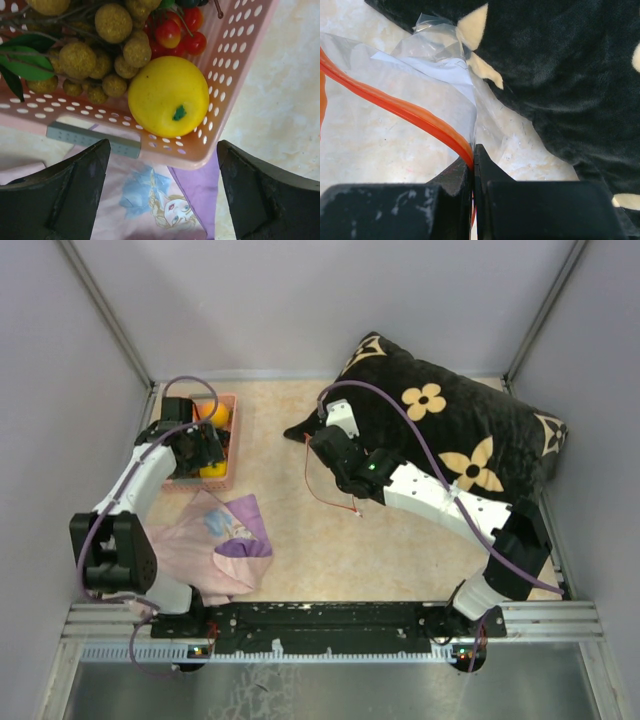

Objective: Place the food in the zip-top bag and seal the zipper
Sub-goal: Open the zipper of the food storage bag, then pick up the fake fruit from the bin.

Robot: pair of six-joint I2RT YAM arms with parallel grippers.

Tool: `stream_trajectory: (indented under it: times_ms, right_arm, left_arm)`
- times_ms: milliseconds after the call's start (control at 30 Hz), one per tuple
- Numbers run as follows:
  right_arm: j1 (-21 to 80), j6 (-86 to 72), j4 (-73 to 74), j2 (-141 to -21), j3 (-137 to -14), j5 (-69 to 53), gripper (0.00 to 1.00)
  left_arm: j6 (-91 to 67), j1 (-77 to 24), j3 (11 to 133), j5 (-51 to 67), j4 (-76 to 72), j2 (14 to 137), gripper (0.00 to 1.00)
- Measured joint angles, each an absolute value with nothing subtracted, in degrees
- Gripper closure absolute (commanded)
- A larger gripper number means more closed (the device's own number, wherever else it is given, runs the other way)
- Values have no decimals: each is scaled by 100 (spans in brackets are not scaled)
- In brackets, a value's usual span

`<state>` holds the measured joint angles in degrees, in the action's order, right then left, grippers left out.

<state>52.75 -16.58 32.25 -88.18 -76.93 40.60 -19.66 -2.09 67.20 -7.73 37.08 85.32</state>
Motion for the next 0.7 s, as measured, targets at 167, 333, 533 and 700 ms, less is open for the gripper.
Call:
stream_trajectory:
  times_ms: [167, 333, 533, 700]
  right_arm:
    - [5275, -1656, 3212, -8818, -7688, 4042, 100]
    - [5271, -1653, 3203, -8818, -7658, 4040, 100]
    - [5271, -1653, 3183, -8818, -7609, 4012, 100]
    - [5269, -1653, 3166, -8816, -7572, 3981, 100]
  left_arm:
    - [-1697, -191, 7166, -838, 3712, 9126, 12]
    - [-1575, -154, 7564, -786, 3717, 9824, 15]
    - [-1538, -148, 7684, -607, 3708, 10339, 14]
    - [-1544, -110, 7688, -454, 3693, 10363, 11]
